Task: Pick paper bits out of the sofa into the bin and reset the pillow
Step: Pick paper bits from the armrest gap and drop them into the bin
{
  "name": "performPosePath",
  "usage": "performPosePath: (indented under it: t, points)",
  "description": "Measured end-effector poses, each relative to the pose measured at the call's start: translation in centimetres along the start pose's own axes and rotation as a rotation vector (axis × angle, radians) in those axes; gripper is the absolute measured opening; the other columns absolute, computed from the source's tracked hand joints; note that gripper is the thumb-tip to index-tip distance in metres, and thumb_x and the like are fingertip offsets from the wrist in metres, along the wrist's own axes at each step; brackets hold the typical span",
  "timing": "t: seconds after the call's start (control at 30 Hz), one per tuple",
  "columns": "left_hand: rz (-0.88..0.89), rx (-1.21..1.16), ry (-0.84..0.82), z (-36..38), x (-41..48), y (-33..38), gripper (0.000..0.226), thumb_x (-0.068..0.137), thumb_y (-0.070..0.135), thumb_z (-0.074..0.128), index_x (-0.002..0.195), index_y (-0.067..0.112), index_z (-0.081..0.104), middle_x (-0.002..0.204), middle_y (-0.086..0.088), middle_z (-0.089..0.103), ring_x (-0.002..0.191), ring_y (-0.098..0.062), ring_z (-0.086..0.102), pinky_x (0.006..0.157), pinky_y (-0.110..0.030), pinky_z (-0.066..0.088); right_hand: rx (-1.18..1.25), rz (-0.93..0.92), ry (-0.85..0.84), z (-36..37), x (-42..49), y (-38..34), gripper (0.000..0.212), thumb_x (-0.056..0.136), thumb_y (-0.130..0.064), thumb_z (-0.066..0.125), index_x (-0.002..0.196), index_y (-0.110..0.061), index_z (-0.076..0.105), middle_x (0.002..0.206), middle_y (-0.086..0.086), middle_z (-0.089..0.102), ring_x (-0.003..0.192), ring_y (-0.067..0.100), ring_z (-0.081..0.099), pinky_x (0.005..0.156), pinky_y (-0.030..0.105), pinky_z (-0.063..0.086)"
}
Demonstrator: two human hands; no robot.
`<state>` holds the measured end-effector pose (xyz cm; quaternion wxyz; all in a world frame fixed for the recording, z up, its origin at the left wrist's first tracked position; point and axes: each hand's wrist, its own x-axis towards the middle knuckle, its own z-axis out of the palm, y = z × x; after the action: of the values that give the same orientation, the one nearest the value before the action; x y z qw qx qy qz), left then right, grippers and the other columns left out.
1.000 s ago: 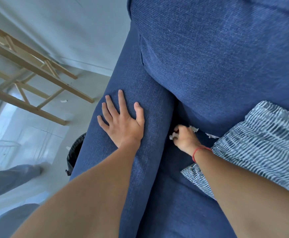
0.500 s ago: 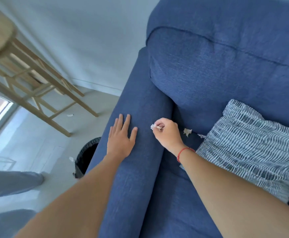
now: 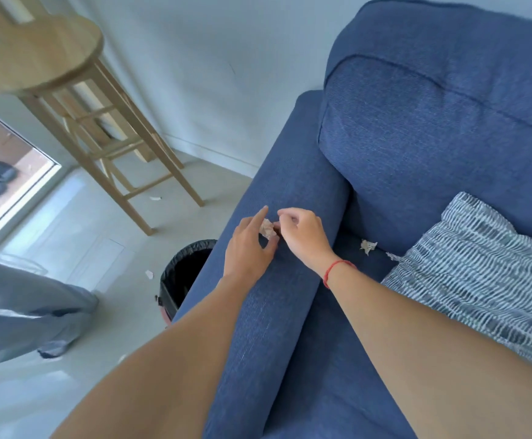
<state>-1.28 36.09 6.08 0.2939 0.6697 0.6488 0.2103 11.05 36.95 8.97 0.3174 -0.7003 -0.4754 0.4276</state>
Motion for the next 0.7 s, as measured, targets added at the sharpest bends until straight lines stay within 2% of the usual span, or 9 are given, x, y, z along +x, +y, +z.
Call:
performPosePath:
  t: [0.07, 0.17, 0.23, 0.3, 0.4, 0.47, 0.53, 0.6, 0.7]
  points:
    - [-0.017, -0.024, 0.05, 0.3, 0.2, 0.2, 0.028, 0.093, 0.029, 0.056, 0.12, 0.025, 0.062, 0.115, 0.002, 0.061, 0.104, -0.016, 0.058, 0.08, -0.03, 0.048, -0.004, 0.001, 0.006, -0.3, 0.1, 0.0, 0.035, 0.089, -0.02, 0.042, 0.095, 0.008, 0.064, 0.091, 0.02, 0.072, 0.093, 0.031, 0.068, 0.088, 0.049, 0.054]
    - [-0.047, -0.106, 0.095, 0.4, 0.4, 0.3, 0.017, 0.094, 0.025, 0.054, 0.1, 0.019, 0.069, 0.105, -0.001, 0.064, 0.09, -0.017, 0.06, 0.078, -0.032, 0.051, -0.017, 0.02, 0.098, -0.7, 0.6, 0.2, 0.031, 0.091, -0.021, 0.043, 0.092, -0.005, 0.069, 0.091, 0.009, 0.074, 0.095, 0.026, 0.065, 0.085, 0.04, 0.055]
    - [-0.067, -0.139, 0.106, -0.1, 0.5, -0.3, 0.018, 0.095, 0.025, 0.054, 0.101, 0.019, 0.069, 0.105, -0.002, 0.065, 0.089, -0.017, 0.061, 0.08, -0.033, 0.052, -0.069, 0.001, 0.129, -0.4, 0.9, 0.2, 0.026, 0.093, -0.021, 0.046, 0.104, -0.013, 0.069, 0.106, 0.002, 0.071, 0.106, 0.021, 0.062, 0.091, 0.036, 0.052]
    - [-0.114, -0.159, 0.136, -1.0, 0.7, -1.3, 0.02, 0.095, 0.028, 0.052, 0.103, 0.019, 0.068, 0.102, -0.002, 0.067, 0.087, -0.017, 0.063, 0.08, -0.035, 0.053, -0.188, -0.051, 0.119, 0.5, 1.5, 0.2, 0.03, 0.095, -0.023, 0.049, 0.12, -0.013, 0.063, 0.128, 0.002, 0.062, 0.122, 0.021, 0.055, 0.105, 0.036, 0.043]
    - [-0.27, -0.217, 0.201, -2.7, 0.7, -4.1, 0.03, 0.093, 0.03, 0.051, 0.118, 0.019, 0.061, 0.099, -0.004, 0.069, 0.09, -0.02, 0.065, 0.084, -0.04, 0.054, -0.428, -0.066, 0.054, 2.9, 2.4, 0.0, 0.05, 0.095, -0.031, 0.051, 0.141, -0.014, 0.045, 0.158, 0.006, 0.03, 0.148, 0.021, 0.025, 0.12, 0.044, 0.017]
    - [-0.391, -0.209, 0.204, -3.7, 0.5, -6.5, 0.036, 0.092, 0.028, 0.053, 0.126, 0.02, 0.056, 0.106, -0.006, 0.067, 0.097, -0.022, 0.064, 0.088, -0.04, 0.052, -0.537, -0.014, 0.035, 4.9, 2.8, 0.0, 0.059, 0.093, -0.035, 0.051, 0.148, -0.018, 0.035, 0.164, 0.007, 0.011, 0.153, 0.023, 0.005, 0.122, 0.05, 0.005]
    - [-0.484, -0.157, 0.217, -4.3, 0.3, -9.1, 0.029, 0.092, 0.027, 0.055, 0.118, 0.016, 0.06, 0.106, -0.008, 0.067, 0.097, -0.025, 0.062, 0.084, -0.036, 0.049, -0.615, 0.03, 0.07, 7.0, 3.1, 0.3, 0.065, 0.092, -0.041, 0.049, 0.151, -0.024, 0.028, 0.165, 0.007, 0.0, 0.152, 0.027, -0.006, 0.12, 0.053, -0.004]
    - [-0.56, -0.1, 0.232, -4.8, 0.2, -11.3, 0.024, 0.092, 0.027, 0.056, 0.109, 0.013, 0.064, 0.104, -0.009, 0.068, 0.093, -0.024, 0.059, 0.077, -0.03, 0.042, -0.7, 0.035, 0.141, 8.7, 3.1, 0.8, 0.066, 0.091, -0.045, 0.044, 0.152, -0.03, 0.025, 0.165, 0.009, -0.003, 0.152, 0.03, -0.009, 0.119, 0.056, -0.006]
    - [-0.613, -0.059, 0.214, -5.2, 0.7, -13.9, 0.021, 0.09, 0.026, 0.059, 0.102, 0.011, 0.067, 0.1, -0.008, 0.069, 0.092, -0.027, 0.062, 0.074, -0.03, 0.044, -0.808, -0.013, 0.288, 10.3, 3.3, 1.6, 0.062, 0.09, -0.048, 0.039, 0.15, -0.033, 0.032, 0.164, 0.014, 0.006, 0.152, 0.034, 0.002, 0.119, 0.06, 0.001]
